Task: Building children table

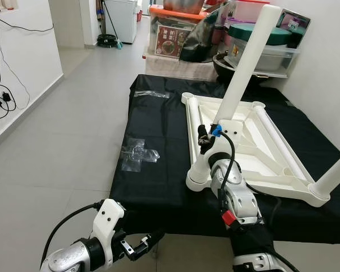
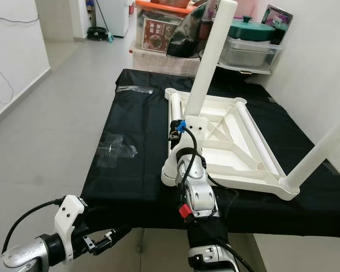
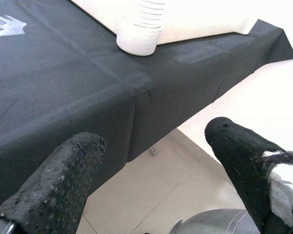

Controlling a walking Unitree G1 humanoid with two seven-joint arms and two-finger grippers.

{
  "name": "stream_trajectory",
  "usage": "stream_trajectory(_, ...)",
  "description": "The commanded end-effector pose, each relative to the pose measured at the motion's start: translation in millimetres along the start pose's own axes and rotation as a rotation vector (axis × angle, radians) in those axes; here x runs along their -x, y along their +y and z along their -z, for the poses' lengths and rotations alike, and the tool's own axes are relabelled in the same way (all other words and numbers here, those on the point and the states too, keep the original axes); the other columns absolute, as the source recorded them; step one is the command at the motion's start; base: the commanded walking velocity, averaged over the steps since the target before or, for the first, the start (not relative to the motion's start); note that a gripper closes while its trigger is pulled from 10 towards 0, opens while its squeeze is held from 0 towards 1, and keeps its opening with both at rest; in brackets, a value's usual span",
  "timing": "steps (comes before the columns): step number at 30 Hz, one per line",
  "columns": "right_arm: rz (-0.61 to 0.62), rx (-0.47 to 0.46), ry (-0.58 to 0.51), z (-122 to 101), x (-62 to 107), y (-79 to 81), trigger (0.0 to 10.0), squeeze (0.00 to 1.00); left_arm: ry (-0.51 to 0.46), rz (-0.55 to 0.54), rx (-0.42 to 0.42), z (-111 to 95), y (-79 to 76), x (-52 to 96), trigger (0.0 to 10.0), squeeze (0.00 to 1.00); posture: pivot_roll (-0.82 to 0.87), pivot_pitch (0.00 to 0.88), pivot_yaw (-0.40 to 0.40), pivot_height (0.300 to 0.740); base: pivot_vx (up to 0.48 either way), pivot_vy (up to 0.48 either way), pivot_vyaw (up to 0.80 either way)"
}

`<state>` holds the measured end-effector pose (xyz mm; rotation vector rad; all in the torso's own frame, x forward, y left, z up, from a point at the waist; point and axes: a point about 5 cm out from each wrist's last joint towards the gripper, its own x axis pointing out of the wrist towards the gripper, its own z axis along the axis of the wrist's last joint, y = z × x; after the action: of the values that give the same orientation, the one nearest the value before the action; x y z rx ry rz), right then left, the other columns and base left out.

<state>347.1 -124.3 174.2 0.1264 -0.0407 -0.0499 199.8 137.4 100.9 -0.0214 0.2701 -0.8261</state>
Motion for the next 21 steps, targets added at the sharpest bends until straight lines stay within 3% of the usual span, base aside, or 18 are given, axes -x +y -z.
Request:
stream_trajectory(1,0.034,0.024,-0.035,-10.4,-2.5,-9.0,0.0,0.0,0.003,0.014,0.002,1.3,-2.1,-2.1,10.0,0.0,0.07,0.0,-0.129,0.74,0.0,0.0,0.0)
stream_trajectory(21,0.024,0.028,-0.02,-6.0,-0.5,-6.6,0.0,0.0,0.004,0.015,0.002,2.2,-2.0,-2.7,10.0,0.0,0.07,0.0,-0.13,0.74,0.0,0.0,0.0)
